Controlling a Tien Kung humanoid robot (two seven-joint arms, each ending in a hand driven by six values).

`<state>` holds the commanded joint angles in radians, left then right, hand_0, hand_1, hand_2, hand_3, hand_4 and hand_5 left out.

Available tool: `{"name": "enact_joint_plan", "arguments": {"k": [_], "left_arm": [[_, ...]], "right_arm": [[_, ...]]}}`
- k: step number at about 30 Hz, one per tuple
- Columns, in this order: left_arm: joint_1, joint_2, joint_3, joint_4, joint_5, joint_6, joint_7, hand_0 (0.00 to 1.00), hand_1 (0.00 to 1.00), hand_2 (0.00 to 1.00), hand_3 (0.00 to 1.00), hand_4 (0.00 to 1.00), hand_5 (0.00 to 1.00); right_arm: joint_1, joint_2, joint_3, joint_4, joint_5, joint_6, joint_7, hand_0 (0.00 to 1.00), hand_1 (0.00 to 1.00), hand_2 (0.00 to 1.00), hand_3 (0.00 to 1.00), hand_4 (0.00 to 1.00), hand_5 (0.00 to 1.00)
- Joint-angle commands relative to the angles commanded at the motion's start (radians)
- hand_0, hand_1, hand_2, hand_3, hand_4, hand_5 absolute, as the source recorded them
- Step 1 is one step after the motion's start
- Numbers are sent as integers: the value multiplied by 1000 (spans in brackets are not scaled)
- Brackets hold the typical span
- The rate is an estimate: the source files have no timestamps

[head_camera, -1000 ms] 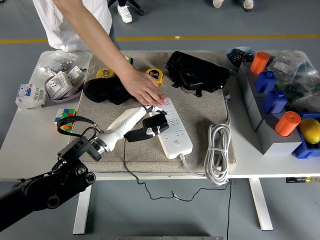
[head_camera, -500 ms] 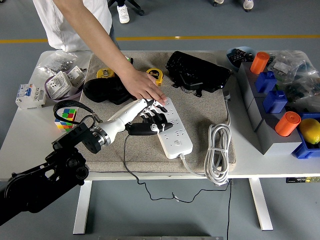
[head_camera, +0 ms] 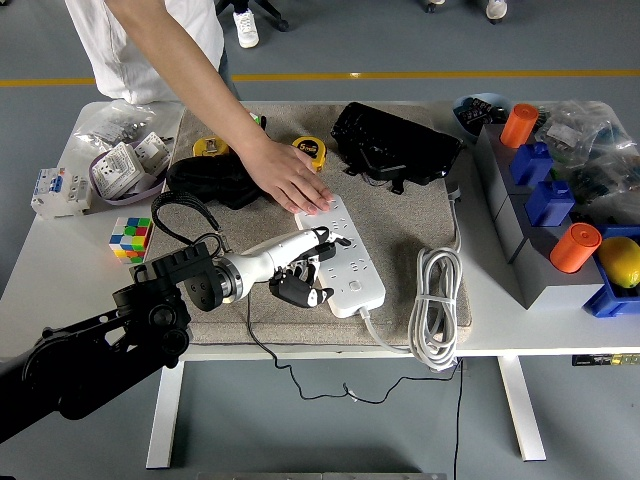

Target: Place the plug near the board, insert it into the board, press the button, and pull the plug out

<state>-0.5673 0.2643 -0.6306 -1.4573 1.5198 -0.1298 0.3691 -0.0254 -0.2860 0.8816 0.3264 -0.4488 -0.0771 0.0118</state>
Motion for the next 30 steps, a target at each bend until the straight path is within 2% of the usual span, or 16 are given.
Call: {"name": "enact_joint_plan", "arguments": {"k": [10,16,23,30], "left_arm": [[-25,-2,51,17,-3,-43,-17,54,120,189,923,627,2],[-40,-7,82,43,-8,-38,-19,51,118,188,910,610,2],[-54,-24,112,104,1,-35,-21,51,118,187,905,596,2],[-54,-29,117,107,-9,-36,-25,50,116,187,900,602,2]], "right_arm": [[2,-4,-10,1,2,0,0,658,679,673,573,998,560],[4,-5,-11,1,4,0,1,657,678,672,573,998,560],[3,-4,-6,1,2,0,0,659,678,672,574,998,560],[0,-3,-4,1,2,0,0,659,678,673,573,998,560]]}}
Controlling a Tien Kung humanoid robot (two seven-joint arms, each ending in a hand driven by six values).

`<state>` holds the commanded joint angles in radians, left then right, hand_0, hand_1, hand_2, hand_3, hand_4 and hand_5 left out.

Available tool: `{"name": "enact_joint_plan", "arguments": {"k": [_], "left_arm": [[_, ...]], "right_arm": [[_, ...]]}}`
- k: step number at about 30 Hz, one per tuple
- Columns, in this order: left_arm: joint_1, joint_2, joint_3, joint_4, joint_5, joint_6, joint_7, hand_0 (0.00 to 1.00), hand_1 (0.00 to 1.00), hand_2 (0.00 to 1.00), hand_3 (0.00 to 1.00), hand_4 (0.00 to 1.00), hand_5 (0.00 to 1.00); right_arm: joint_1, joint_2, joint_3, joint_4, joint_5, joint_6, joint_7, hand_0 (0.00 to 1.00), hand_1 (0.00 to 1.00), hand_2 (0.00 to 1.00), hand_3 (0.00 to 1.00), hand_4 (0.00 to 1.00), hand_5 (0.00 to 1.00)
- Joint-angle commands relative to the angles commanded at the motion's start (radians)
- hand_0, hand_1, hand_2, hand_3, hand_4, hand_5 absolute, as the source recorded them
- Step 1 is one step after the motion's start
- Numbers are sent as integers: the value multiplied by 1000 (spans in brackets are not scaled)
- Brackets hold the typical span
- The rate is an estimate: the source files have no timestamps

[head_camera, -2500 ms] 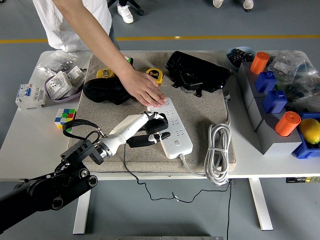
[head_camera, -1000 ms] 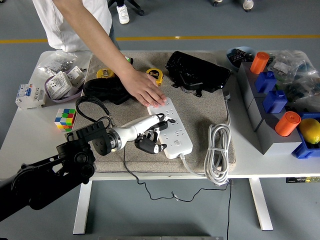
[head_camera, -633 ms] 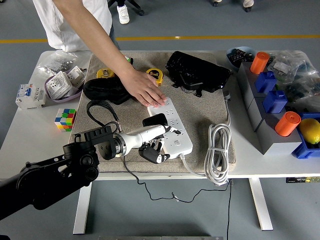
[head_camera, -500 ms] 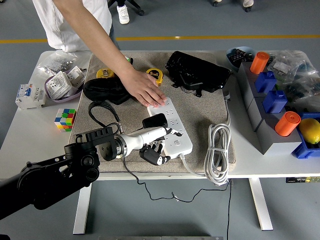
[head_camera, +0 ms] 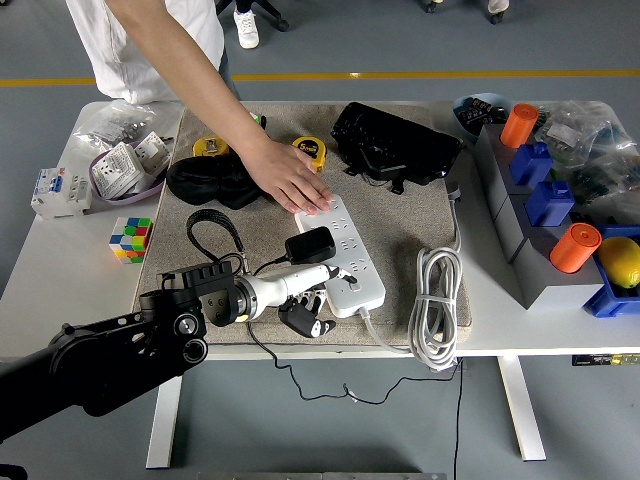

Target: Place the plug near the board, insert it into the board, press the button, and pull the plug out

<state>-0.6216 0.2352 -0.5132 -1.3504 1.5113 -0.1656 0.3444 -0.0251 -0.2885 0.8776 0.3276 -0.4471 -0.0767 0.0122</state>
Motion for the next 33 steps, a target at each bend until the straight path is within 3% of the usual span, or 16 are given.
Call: {"name": "enact_joint_plan", "arguments": {"k": [16,33], "left_arm": [[4,-7,15,20,10,0,4,50,115,186,893,602,2],[7,-1,-14,-6,-2,8,-15,49,113,186,878,609,2]], "right_arm": [[0,0,7,2,-3,0,0,658,679,672,573,998,560],[-2,1,12,4,-8,0,0,658,679,672,573,998,561]]}}
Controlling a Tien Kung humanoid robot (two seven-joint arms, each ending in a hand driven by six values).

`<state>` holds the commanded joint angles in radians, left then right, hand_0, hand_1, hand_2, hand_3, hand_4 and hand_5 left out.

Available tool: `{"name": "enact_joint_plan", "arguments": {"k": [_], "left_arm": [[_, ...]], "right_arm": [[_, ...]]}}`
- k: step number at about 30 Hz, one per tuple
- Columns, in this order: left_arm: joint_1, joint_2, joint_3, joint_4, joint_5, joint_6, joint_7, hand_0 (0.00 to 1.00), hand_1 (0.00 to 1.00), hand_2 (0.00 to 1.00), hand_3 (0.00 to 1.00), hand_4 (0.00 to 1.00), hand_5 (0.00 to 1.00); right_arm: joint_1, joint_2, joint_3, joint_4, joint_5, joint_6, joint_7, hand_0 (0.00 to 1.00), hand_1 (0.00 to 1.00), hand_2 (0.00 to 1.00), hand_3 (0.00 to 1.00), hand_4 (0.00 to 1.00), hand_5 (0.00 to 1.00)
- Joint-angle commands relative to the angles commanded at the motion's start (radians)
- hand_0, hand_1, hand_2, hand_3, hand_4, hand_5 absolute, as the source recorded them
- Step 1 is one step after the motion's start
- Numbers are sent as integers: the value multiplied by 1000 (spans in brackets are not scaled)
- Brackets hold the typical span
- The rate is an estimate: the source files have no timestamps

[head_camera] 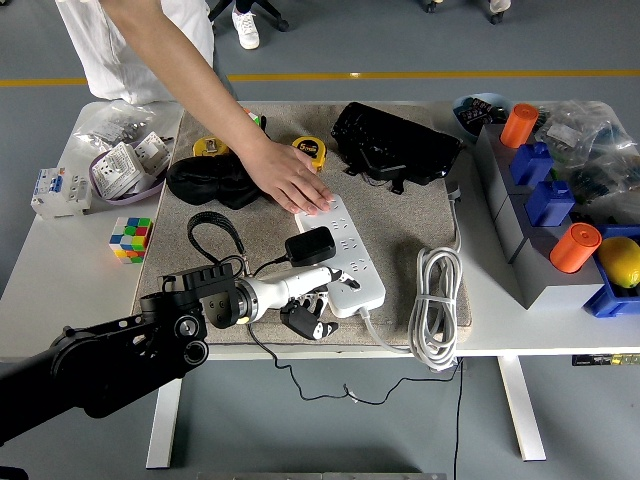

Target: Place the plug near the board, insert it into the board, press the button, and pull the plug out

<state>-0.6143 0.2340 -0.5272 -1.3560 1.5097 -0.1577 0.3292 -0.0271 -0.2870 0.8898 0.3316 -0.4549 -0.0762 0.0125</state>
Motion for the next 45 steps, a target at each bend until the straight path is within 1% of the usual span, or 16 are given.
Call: {"name": "enact_joint_plan", "arguments": {"k": [5,8,9,10,14,15,19,20,21,23,27,28,32,33,38,45], "left_arm": [[11,7,-29,-17,-15,16,-29,49,113,187,873,600,2],[24,10,-50,-15,-35,57,-90,49,113,187,873,600,2],[29,11,-56,-11,-48,73,-111,153,178,323,728,833,151],[33,11,-58,-9,-57,86,-128,153,178,323,728,833,151],[65,13,-76,17,-139,200,-256,153,178,323,728,833,151],[69,14,-75,22,-156,226,-286,317,486,536,617,872,331],[88,12,-62,49,-278,347,-420,317,486,536,617,872,331],[92,11,-62,53,-299,362,-439,317,486,536,617,872,331],[99,9,-62,61,-331,383,-463,448,573,600,622,904,489],[113,4,-65,74,-400,419,-513,448,573,600,622,904,489],[140,-5,-80,91,-514,451,-591,448,573,600,622,904,489],[145,-7,-84,94,-538,456,-606,763,756,768,741,924,555],[161,-10,-99,102,-602,466,-653,763,756,768,741,924,555],[163,-10,-100,104,-619,468,-664,802,793,807,770,930,568],[169,-9,-101,110,-676,480,-704,802,793,807,770,930,568],[169,-6,-104,109,-686,484,-715,792,783,795,764,931,585]], "right_arm": [[-1,1,1,0,-1,0,0,658,678,671,573,998,561],[-2,2,2,-1,-1,0,0,658,678,671,573,998,561],[-2,3,2,-1,-1,0,0,658,678,671,573,998,561],[-2,3,2,-1,-1,0,0,658,678,671,573,998,561],[-3,6,0,-2,-1,0,0,658,678,671,573,998,561],[-2,6,0,-2,-1,0,0,659,678,671,573,998,561],[-1,8,3,-2,-1,0,0,659,678,671,573,998,561],[-1,8,4,-2,-1,0,0,659,678,671,573,998,561],[-1,8,4,-2,-1,0,0,658,678,672,573,998,561],[-1,9,5,-2,-2,0,0,658,678,672,573,998,561],[-1,9,4,-3,0,0,0,658,678,672,573,998,561],[-1,10,3,-3,0,0,0,657,678,671,574,998,561],[-1,11,2,-3,0,0,0,657,678,671,574,998,561],[-1,11,1,-4,0,0,0,658,678,671,574,998,560],[0,11,-6,-5,5,0,0,658,678,671,574,998,560],[0,9,-5,-6,7,0,0,658,678,671,573,998,561]]}}
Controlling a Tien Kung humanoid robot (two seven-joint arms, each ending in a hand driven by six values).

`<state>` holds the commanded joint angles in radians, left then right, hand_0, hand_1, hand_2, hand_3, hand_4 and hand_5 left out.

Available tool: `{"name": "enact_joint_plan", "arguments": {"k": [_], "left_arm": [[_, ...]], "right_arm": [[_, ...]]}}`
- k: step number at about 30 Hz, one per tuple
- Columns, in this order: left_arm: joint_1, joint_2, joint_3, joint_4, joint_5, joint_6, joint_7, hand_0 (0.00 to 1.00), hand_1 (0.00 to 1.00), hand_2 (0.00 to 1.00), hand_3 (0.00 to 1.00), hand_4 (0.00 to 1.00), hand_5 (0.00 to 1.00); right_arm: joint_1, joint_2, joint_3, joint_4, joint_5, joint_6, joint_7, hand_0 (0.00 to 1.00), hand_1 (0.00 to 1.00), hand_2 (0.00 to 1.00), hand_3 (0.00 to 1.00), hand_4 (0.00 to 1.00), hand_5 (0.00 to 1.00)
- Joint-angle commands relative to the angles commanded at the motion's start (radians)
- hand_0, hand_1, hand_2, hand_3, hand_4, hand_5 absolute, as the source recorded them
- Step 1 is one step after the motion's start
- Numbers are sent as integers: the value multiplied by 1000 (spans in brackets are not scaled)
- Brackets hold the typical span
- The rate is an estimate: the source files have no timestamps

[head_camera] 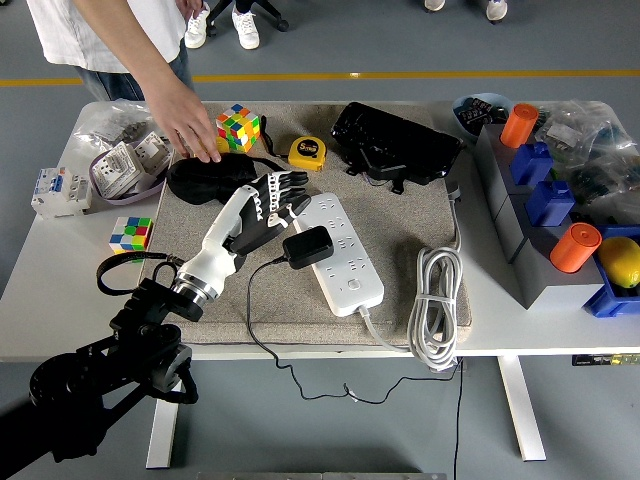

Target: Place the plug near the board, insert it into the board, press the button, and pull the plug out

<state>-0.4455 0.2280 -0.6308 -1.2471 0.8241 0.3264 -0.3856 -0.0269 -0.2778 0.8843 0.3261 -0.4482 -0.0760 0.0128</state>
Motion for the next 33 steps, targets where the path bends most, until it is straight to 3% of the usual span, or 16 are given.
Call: {"name": "enact_joint_plan", "arguments": {"k": [6,8,12,13,14,17,18,24,25,30,31,33], "left_arm": [[0,4,0,-2,2,-2,3,791,777,792,760,936,600],[-1,5,-1,-6,12,-5,11,744,731,753,759,942,609],[-4,9,-11,-26,77,-27,60,744,731,753,759,942,609],[-6,10,-13,-32,97,-33,71,326,469,509,736,921,505],[-8,11,-14,-38,117,-38,84,326,469,509,736,921,505],[-17,16,-19,-64,207,-68,144,326,469,509,736,921,505],[-24,18,-22,-76,246,-88,175,189,291,364,688,849,249],[-70,24,-14,-120,449,-192,338,189,291,364,688,849,249],[-80,24,-10,-126,478,-213,368,106,210,262,799,614,2],[-122,17,21,-145,568,-300,487,106,210,262,799,614,2],[-129,15,28,-146,579,-316,507,65,102,174,847,765,2],[-143,11,39,-147,596,-345,544,65,102,174,847,765,2]], "right_arm": [[1,-2,-3,1,0,0,0,657,679,672,574,998,560],[1,-3,-4,2,-1,0,0,659,678,672,573,998,560],[1,-4,-8,2,-1,0,0,659,678,672,573,998,560],[1,-5,-9,2,-1,0,-1,657,678,672,573,998,560],[2,-5,-10,2,0,0,-1,657,678,672,573,998,560],[2,-6,-8,3,-1,0,-1,657,678,672,573,998,560],[2,-6,-8,3,-1,0,-1,658,678,672,573,998,561],[0,-7,-7,3,-1,0,-1,658,678,672,573,998,561],[0,-7,-7,3,-1,0,-1,658,679,671,573,998,560],[-3,-5,-4,3,-2,0,-1,658,679,671,573,998,560],[-4,-5,-4,3,-2,0,-1,658,679,672,573,998,560],[-4,-5,-4,3,-2,0,-1,658,679,672,573,998,560]]}}
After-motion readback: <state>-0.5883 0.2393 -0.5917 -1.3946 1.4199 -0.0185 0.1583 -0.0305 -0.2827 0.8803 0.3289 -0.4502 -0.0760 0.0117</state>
